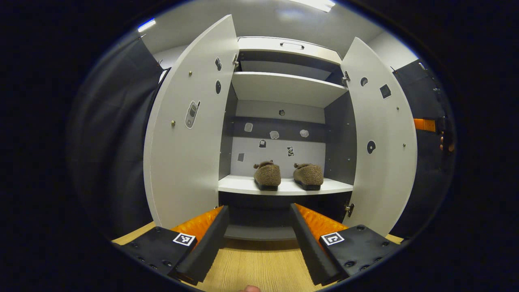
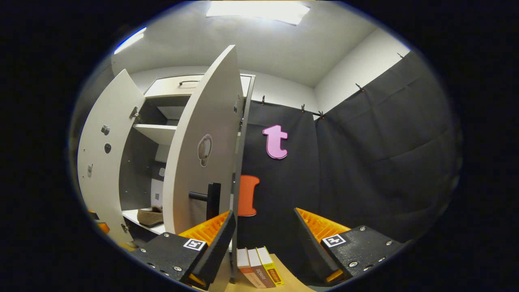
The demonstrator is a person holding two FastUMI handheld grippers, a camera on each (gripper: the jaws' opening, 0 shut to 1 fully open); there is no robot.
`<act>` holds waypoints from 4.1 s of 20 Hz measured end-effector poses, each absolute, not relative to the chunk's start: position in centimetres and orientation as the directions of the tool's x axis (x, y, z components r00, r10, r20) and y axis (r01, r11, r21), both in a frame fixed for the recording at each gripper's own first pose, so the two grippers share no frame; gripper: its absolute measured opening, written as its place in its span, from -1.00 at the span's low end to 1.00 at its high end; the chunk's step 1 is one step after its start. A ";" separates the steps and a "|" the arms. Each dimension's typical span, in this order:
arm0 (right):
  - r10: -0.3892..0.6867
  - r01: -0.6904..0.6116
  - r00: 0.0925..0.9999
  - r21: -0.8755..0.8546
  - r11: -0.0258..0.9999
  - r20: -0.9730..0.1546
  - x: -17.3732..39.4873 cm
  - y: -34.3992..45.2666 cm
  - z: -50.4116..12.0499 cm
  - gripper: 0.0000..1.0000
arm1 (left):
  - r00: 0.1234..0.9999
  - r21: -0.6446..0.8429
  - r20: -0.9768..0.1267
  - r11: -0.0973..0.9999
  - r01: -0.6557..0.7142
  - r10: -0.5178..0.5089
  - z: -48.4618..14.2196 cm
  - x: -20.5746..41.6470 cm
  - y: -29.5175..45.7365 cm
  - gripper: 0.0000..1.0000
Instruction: Grab one shoe with the right hand and put it into the shoe cabinet, grab the other shoe with the left hand and put it into the shoe cabinet; then close the right door with the right hand and the left door with the left hand.
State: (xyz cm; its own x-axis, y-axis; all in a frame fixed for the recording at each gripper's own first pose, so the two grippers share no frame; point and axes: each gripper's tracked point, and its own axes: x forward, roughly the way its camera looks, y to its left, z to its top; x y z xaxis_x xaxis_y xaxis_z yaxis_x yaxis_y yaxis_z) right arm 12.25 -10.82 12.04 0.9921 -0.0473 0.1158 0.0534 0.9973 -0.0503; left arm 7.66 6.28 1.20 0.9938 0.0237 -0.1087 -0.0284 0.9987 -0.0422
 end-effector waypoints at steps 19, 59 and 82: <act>0.203 -0.199 0.974 -0.044 0.979 0.098 16.7 4.3 11.2 0.93 | 0.996 -0.039 -0.074 0.998 -0.056 0.053 3.5 6.1 8.6 0.93; 0.174 -0.174 0.985 0.049 0.984 0.005 18.3 3.2 9.1 0.83 | 0.936 0.099 0.043 0.930 -0.353 0.351 15.7 4.6 27.2 0.92; 0.158 -0.158 0.987 0.052 0.986 -0.005 17.0 -0.1 9.0 0.83 | 0.959 0.112 0.034 0.953 -0.283 0.281 17.8 9.7 23.1 0.85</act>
State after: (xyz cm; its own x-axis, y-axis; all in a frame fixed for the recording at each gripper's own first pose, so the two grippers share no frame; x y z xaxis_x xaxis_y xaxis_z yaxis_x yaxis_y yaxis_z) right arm 17.03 -0.09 8.98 0.9874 0.1582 -0.0046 -0.1577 0.9861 0.0519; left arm 9.69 23.13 17.77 0.9592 0.2806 0.0340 -0.2827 0.9527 0.1118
